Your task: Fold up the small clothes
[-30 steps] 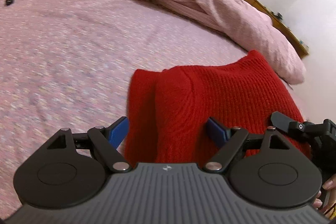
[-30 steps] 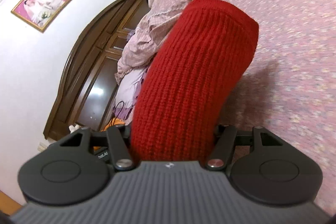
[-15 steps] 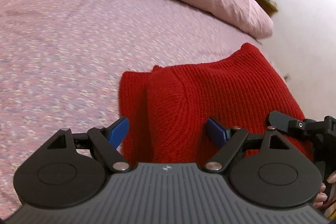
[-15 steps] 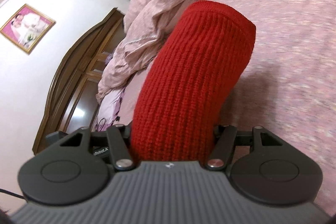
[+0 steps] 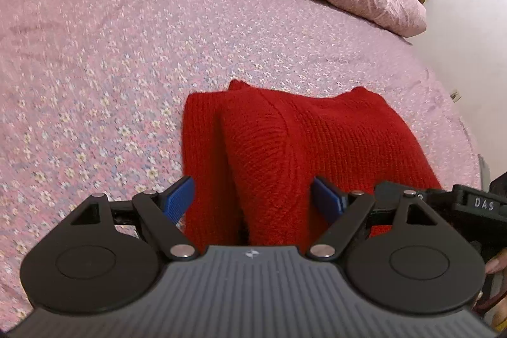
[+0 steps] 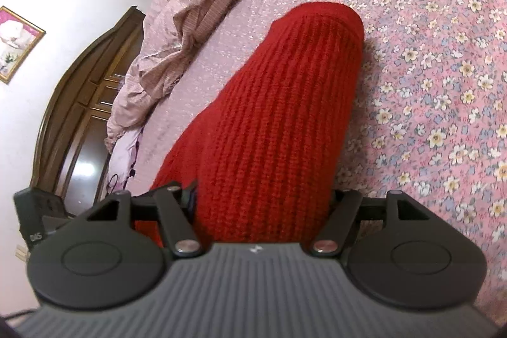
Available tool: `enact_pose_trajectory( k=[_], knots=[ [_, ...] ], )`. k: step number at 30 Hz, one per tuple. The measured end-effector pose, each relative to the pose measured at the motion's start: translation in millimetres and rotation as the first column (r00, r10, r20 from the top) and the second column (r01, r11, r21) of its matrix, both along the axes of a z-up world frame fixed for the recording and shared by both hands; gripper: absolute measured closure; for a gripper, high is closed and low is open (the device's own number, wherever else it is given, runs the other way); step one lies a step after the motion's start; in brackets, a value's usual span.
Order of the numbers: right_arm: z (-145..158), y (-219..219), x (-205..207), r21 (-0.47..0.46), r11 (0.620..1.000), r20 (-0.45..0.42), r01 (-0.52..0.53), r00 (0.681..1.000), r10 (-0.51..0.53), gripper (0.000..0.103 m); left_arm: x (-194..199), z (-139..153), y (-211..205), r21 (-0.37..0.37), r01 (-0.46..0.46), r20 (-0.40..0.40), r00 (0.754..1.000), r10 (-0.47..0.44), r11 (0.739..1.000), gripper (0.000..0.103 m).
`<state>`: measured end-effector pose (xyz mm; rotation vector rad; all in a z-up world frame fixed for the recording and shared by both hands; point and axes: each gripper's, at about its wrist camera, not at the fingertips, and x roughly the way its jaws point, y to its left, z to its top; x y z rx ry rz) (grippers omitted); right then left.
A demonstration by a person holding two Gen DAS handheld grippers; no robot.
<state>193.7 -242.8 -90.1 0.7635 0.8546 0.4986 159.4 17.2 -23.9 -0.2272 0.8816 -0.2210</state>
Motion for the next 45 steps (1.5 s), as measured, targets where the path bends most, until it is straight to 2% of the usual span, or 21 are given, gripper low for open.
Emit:
enact_pose_trajectory(
  k=[4,7,10,13,22,26,30,32,34,36,39,42,45],
  knots=[
    [11.8,10.3,3.6,-0.047,0.998,0.063,-0.033,0.997,0.036,0.035,-2.4,4.8,-1.8,0.051,-0.007,0.024,1.000,0.006,0.999,0.018],
    [16.4,16.6,6.9,-0.080,0.995,0.092,-0.051,0.994,0.059,0.035,-2.4,3.5,-1.2,0.062,-0.008,0.026,1.000,0.007,0.998,0.018],
    [6.1,12.7,11.8,-0.070,0.997,0.053,-0.036,0.998,0.040,0.031,0.1,-0.4,-1.6,0.042,-0.008,0.016,1.000,0.008,0.999,0.018],
    [-1.9,5.2,9.4,-0.058,0.998,0.031,-0.012,0.999,0.014,0.026,-1.4,2.3,-6.3,0.051,-0.005,0.020,1.000,0.004,0.999,0.018],
    [15.9,-11.0,-15.8,-0.081,0.996,0.008,0.048,0.999,-0.048,0.024,-29.9,34.8,-7.0,0.064,-0.014,0.100,0.995,0.007,0.998,0.018],
    [28.8,-16.1,-34.0,-0.139,0.986,0.049,0.096,0.995,-0.090,0.024,-44.8,46.4,-11.9,0.064,-0.008,0.135,0.991,-0.001,0.998,0.018],
    [49.1,-19.9,-57.2,-0.229,0.962,0.169,0.151,0.979,-0.114,0.025,-60.3,50.7,-22.1,0.097,0.007,0.160,0.987,-0.022,0.995,0.019],
    [57.8,-19.1,-68.8,-0.258,0.954,0.218,0.153,0.971,-0.097,0.031,-66.6,48.5,-26.3,0.123,0.010,0.166,0.986,-0.030,0.992,0.020],
    [61.7,-18.0,-77.3,-0.237,0.963,0.235,0.126,0.969,-0.069,0.057,-71.5,43.9,-29.1,0.153,0.009,0.163,0.986,-0.035,0.988,0.020],
    [59.9,-14.8,-82.4,-0.200,0.975,0.211,0.100,0.976,-0.057,0.070,-73.5,34.2,-29.1,0.180,0.002,0.141,0.990,-0.028,0.984,0.021],
    [57.3,-5.0,-87.2,-0.224,0.970,0.214,0.096,0.976,-0.048,0.071,-72.3,16.2,-22.8,0.196,-0.017,0.098,0.995,-0.002,0.980,0.021],
    [49.2,2.2,-84.4,-0.247,0.965,0.182,0.089,0.982,-0.044,0.071,-68.0,2.8,-13.5,0.159,-0.029,0.058,0.998,0.020,0.987,0.020],
    [42.8,9.2,-80.9,-0.295,0.951,0.191,0.096,0.981,-0.040,0.071,-68.4,0.0,-11.3,0.163,-0.028,0.074,0.997,0.016,0.986,0.020]
  ],
)
